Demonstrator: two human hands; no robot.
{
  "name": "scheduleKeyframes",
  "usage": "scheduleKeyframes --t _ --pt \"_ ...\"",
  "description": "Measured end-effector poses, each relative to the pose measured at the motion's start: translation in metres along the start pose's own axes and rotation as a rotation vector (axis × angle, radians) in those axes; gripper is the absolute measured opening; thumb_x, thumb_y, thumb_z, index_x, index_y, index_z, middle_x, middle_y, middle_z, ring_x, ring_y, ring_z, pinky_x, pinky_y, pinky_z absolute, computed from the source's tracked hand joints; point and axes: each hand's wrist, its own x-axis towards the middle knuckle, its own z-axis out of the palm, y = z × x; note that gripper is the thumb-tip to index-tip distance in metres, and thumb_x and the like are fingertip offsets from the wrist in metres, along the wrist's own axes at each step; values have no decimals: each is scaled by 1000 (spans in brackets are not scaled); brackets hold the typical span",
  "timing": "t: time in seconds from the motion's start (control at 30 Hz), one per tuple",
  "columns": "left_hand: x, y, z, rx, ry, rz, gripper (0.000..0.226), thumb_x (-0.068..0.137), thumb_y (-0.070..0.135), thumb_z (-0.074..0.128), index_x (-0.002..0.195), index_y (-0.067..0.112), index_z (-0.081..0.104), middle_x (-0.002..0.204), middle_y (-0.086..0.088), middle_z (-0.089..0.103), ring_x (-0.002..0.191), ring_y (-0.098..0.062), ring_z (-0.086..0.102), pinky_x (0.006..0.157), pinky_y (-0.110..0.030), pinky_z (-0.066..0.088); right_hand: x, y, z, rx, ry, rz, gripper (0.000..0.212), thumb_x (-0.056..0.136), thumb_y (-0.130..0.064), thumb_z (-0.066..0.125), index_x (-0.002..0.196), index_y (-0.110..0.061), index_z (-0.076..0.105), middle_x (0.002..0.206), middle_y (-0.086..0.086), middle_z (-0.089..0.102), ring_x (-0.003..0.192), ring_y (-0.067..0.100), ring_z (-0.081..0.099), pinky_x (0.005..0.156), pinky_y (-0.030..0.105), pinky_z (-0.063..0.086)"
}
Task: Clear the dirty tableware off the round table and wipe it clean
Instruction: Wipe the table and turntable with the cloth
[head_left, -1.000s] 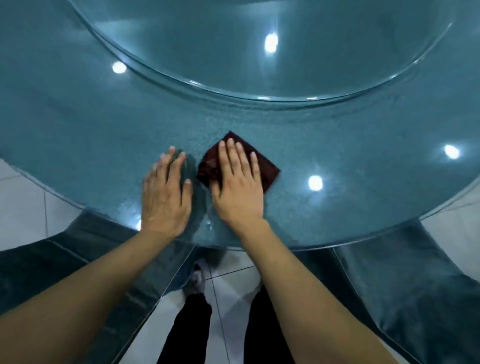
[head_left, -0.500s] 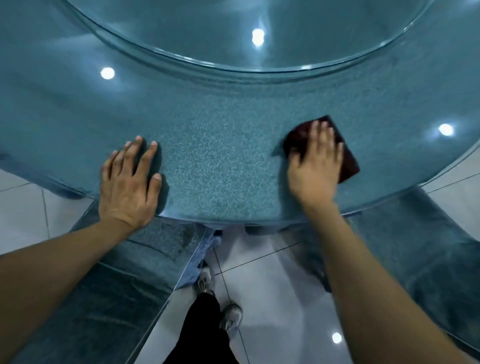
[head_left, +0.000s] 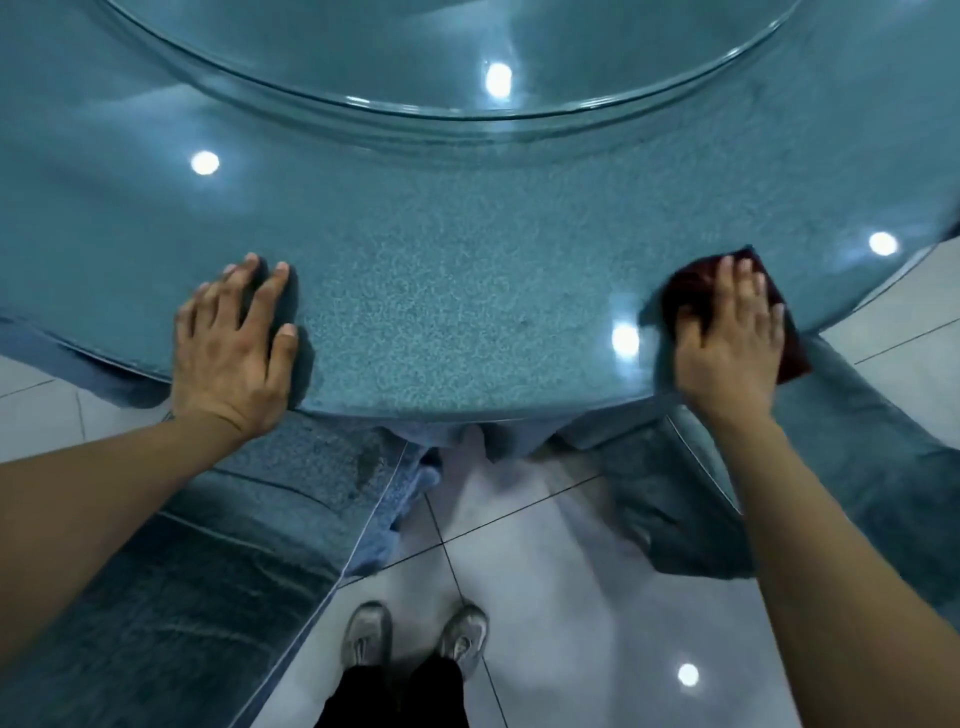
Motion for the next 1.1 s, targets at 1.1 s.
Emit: scheduleKeyframes --t 1.1 --pt "39 -67 -23 -503 -91 96 50 86 45 43 126 18 59 139 -4 54 127 -29 50 109 -45 35 -104 -332 68 15 -57 -478 71 94 -47 36 158 -21 23 165 0 20 153 14 13 125 41 7"
